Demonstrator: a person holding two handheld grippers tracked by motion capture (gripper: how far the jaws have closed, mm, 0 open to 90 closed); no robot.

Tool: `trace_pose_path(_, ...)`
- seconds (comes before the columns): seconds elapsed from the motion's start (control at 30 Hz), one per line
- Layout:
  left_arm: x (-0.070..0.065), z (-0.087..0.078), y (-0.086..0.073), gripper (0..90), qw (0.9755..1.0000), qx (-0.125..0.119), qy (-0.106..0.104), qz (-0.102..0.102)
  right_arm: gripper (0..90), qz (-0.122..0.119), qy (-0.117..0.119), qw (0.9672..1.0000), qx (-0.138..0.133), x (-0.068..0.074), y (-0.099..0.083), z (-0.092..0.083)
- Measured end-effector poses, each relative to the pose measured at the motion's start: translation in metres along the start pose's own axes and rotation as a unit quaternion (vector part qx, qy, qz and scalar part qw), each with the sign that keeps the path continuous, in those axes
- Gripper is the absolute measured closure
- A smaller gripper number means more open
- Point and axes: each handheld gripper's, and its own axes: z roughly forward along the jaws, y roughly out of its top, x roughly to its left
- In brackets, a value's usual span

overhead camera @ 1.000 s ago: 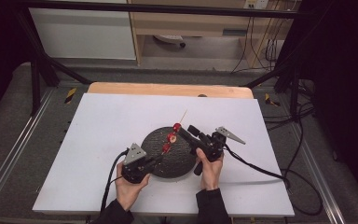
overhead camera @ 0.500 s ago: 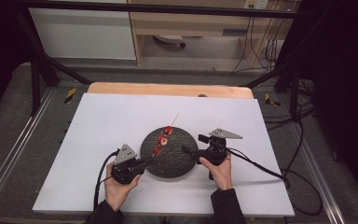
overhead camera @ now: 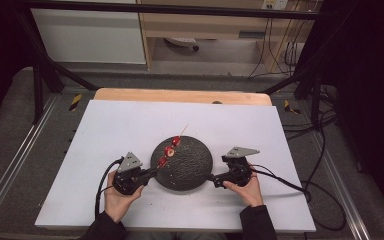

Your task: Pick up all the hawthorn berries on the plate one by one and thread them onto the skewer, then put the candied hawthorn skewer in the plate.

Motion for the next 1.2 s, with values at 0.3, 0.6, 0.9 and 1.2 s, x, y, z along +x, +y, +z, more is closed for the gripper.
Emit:
trace_pose_path(0.3,0.008,0.006,0.008,88.3,0.9992,0.039,0.001,0.01,0.6,-0.009,0.008,0.9999,0.001,-0.012,-0.02,-0.023)
trace_pose_path(0.6,0.011,0.015,0.018,88.3,0.9975,0.067,0.003,0.021,0.6,-0.004,-0.004,0.9998,0.017,-0.018,-0.035,-0.034)
trace_pose_path(0.9,0.013,0.034,0.026,88.2,0.9943,0.103,0.003,0.026,0.6,-0.009,-0.008,0.9997,0.023,-0.02,-0.038,-0.036)
trace_pose_path(1.2,0.011,0.052,0.027,88.3,0.9898,0.138,0.015,0.032,0.6,-0.007,-0.007,0.9998,0.02,-0.02,-0.041,-0.039)
